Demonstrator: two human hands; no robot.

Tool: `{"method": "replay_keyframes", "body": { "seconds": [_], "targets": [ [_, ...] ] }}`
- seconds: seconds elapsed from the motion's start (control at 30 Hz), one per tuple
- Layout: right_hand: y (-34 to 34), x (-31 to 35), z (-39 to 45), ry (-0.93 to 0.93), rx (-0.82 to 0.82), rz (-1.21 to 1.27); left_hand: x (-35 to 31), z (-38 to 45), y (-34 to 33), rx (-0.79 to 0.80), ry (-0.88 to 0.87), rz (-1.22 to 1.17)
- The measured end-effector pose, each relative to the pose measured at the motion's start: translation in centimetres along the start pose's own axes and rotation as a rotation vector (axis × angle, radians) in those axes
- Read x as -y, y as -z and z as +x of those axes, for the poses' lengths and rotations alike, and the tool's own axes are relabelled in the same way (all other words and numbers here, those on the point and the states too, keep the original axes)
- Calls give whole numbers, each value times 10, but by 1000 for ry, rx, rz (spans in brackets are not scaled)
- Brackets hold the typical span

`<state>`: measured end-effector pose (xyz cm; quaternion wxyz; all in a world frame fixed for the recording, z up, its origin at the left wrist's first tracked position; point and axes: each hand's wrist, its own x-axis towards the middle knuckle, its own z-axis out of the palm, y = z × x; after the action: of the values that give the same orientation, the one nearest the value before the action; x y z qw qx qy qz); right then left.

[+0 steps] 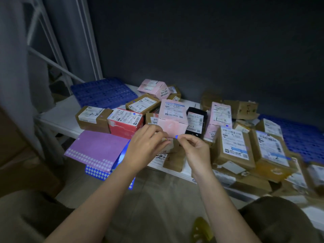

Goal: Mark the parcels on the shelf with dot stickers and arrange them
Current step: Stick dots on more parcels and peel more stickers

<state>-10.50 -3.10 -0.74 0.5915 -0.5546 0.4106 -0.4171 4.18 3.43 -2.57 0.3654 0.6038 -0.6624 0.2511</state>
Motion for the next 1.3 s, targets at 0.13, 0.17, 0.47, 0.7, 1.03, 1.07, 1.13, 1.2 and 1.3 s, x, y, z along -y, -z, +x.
{"method": "replay_keyframes", "body": {
  "seconds": [0.13, 0.17, 0.47, 0.7, 1.03, 1.07, 1.13, 1.2, 1.3],
  "targets": [
    [17, 8, 45, 63, -30, -120, 15, 14, -20, 82, 164, -33],
    [20, 12, 57, 70, -27, -172, 18, 19, -25, 120, 229, -45],
    [22, 29, 133, -6, 282, -628, 34, 52, -61, 325, 923, -489],
    [14, 19, 137, 158, 248, -831, 34, 54, -65, 314, 1052, -627],
    [13, 17, 140, -370, 221, -440, 32, 54, -62, 312, 1079, -650],
    [12, 13, 139, -380, 232, -434, 32, 55, -62, 318, 1080, -639],
    [9, 6, 132, -354, 260, -422, 31, 56, -62, 324, 1089, -614],
    [8, 2, 127, -267, 245, -385, 31, 59, -61, 283, 1092, -627],
    [10, 7, 137, -138, 120, -312, 27, 77, -64, 203, 1014, -691]
  ]
}}
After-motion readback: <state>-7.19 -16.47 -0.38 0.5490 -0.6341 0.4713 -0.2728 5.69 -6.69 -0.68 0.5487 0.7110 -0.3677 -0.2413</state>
